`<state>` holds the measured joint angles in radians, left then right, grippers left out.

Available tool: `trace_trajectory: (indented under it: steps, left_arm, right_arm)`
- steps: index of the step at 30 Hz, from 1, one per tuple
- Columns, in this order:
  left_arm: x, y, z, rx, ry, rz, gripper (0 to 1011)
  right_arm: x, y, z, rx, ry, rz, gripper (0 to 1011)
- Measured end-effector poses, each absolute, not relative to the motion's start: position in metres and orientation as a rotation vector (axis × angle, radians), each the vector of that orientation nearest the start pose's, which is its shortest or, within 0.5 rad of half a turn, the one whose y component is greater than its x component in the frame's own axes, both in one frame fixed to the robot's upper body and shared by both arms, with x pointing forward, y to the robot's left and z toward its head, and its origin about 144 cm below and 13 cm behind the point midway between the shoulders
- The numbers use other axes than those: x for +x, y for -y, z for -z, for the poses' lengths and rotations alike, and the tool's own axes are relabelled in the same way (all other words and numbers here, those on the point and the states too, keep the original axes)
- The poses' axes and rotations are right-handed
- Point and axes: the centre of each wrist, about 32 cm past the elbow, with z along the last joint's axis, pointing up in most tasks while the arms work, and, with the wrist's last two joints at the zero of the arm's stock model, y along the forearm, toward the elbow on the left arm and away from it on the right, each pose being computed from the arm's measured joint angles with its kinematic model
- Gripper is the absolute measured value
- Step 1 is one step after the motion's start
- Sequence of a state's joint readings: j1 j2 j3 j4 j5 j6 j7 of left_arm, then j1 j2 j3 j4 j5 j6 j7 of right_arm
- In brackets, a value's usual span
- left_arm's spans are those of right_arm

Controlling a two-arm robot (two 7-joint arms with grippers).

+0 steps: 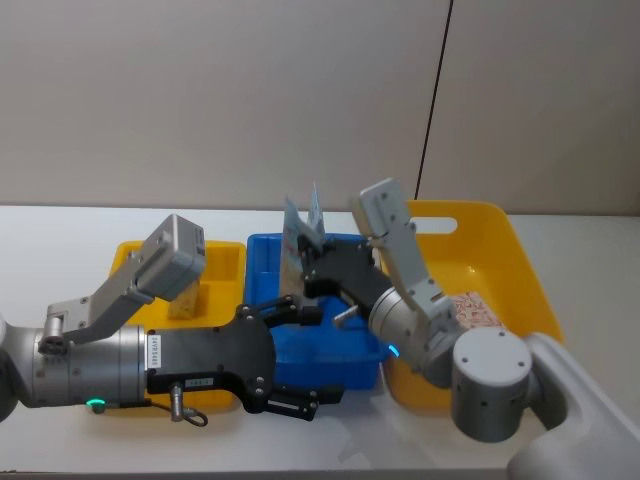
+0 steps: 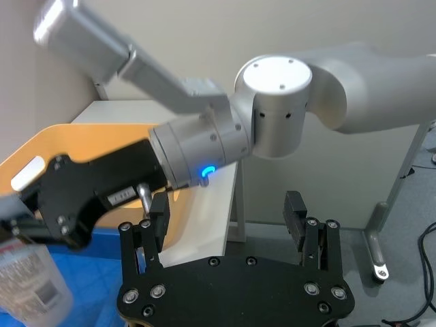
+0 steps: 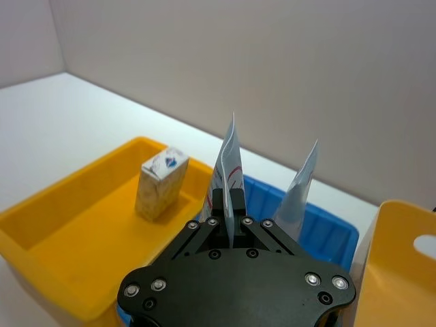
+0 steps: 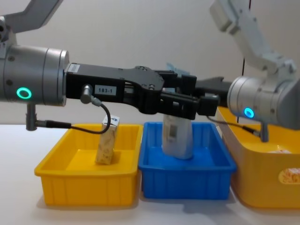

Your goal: Bimanual collaborative sorting of washing and personal care products

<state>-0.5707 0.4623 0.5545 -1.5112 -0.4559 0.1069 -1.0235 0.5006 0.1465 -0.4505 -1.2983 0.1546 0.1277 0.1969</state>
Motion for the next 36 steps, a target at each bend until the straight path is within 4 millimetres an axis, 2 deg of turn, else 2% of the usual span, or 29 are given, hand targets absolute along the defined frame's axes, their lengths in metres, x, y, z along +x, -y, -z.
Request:
trace_trajectory:
  steps: [8, 13, 20, 28, 36]
  left_arm:
    - [0.561, -0.215, -1.286, 0.127, 0.198, -0.109, 1001]
    - [0.561, -0.215, -1.287, 0.127, 0.198, -0.109, 1001]
    - [0.561, -0.215, -1.287, 0.127, 0.198, -0.109, 1001]
    - [0.561, -0.215, -1.286, 0.127, 0.198, -0.109, 1001]
    - [0.561, -0.215, -1.287, 0.127, 0.198, -0.109, 1001]
  right_arm:
    - [0.568, 0.156, -1.244, -0.052, 0.207, 1.01, 16]
    - [0.565, 0.168, -1.258, -0.013, 0.278, 1.023, 16]
    - [0.561, 0.187, -1.268, 0.002, 0.343, 1.046, 8]
    - [0.555, 0.21, -1.273, -0.007, 0.378, 1.084, 6]
    - [0.551, 0.229, -1.27, -0.043, 0.376, 1.155, 6]
